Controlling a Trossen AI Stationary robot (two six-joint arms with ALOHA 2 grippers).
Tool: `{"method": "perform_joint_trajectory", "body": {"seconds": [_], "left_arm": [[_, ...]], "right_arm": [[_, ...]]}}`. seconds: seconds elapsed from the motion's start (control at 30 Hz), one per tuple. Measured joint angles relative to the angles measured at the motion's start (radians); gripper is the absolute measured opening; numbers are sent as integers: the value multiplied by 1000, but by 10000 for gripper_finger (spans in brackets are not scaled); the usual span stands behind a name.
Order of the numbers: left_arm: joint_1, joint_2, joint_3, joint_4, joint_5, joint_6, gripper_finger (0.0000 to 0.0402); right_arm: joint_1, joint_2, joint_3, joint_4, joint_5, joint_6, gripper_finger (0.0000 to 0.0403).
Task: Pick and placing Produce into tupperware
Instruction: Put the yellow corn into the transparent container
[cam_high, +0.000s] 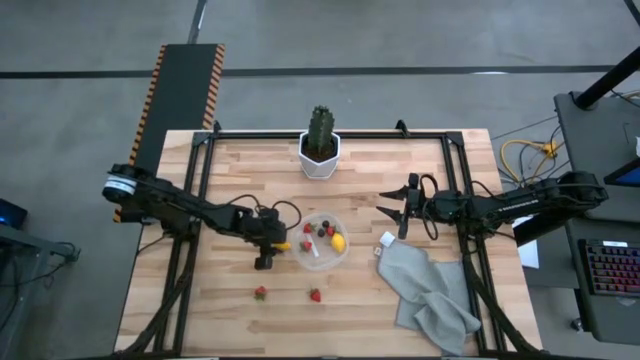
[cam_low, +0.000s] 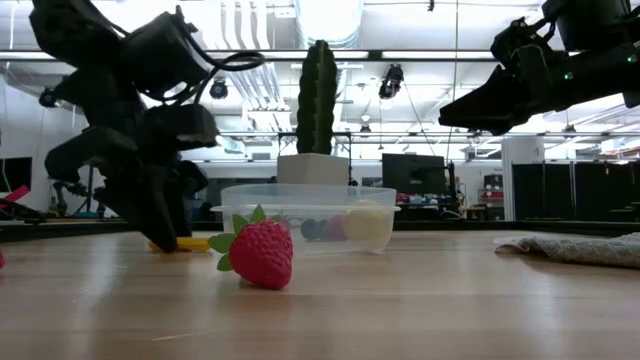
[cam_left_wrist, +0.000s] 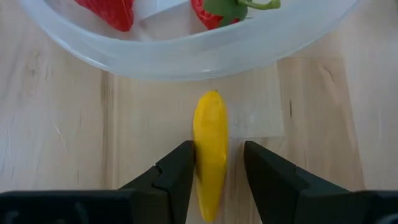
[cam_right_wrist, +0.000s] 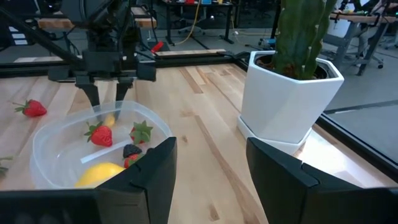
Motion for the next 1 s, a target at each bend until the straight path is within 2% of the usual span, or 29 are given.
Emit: {"method": "perform_joint_trajectory", "body": {"seconds": [0.27, 0.53, 0.73, 1.0], "left_arm": [[1, 10, 16, -25, 0, 1, 113], [2, 42, 20, -75, 16, 58, 14], [1, 68, 16, -98, 25, 103, 4], [1, -55, 13, -131, 35, 117, 1]], "right_arm": [[0, 0, 0, 0, 0, 0, 187], [0, 0, 0, 0, 0, 0, 187], [0, 0, 0, 0, 0, 0, 187], [0, 0, 0, 0, 0, 0, 187]]}}
